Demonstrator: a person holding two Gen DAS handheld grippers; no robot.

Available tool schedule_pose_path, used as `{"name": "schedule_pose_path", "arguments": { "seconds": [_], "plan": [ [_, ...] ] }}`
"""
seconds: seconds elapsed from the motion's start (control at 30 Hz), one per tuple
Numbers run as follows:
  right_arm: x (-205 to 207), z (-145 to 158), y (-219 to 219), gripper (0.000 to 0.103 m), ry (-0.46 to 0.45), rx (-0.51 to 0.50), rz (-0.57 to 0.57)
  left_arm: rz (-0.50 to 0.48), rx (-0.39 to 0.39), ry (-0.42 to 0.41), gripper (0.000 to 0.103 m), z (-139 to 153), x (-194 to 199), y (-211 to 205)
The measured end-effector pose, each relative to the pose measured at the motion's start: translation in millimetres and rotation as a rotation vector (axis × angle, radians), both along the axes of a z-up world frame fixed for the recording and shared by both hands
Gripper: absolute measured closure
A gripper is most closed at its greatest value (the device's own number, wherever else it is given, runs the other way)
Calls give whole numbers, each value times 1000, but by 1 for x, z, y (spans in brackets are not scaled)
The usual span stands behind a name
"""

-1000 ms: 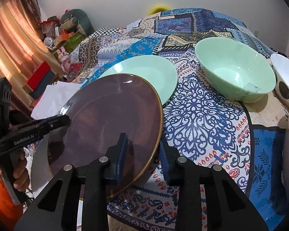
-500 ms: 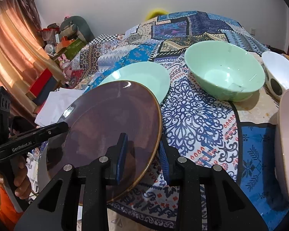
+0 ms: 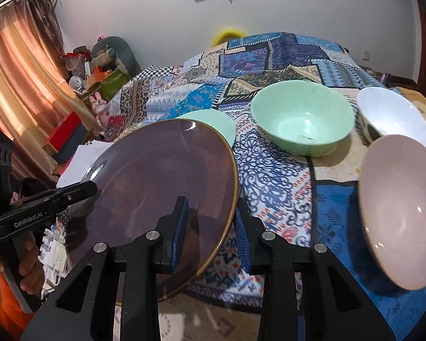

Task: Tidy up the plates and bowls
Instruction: 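Lift the dark purple plate with both tools and carry it toward the pink bowl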

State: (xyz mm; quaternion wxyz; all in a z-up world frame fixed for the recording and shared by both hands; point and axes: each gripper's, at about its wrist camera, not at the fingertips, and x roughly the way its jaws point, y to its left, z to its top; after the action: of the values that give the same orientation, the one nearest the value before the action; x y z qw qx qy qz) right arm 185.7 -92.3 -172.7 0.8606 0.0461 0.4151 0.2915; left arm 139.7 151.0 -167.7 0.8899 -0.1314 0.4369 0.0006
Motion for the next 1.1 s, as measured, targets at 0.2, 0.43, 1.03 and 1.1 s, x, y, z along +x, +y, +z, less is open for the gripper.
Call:
{"name": "schedule_pose_path", "arguments": {
  "seconds": [0.2, 0.43, 1.03, 1.1],
  "plan": [
    [-12, 8, -17, 74, -21, 8, -10, -18, -1, -22, 77, 14, -13, -17],
    [-25, 14, -36, 74, -37, 3, -17, -38, -4, -24, 77, 21, -28, -42],
    [-42, -6, -74, 74, 16, -13, -41, -92, -13, 13, 77, 17, -48, -87],
    [-42, -11, -77, 74, 28, -16, -44, -96, -15, 26, 77, 12, -47, -91]
  ]
}}
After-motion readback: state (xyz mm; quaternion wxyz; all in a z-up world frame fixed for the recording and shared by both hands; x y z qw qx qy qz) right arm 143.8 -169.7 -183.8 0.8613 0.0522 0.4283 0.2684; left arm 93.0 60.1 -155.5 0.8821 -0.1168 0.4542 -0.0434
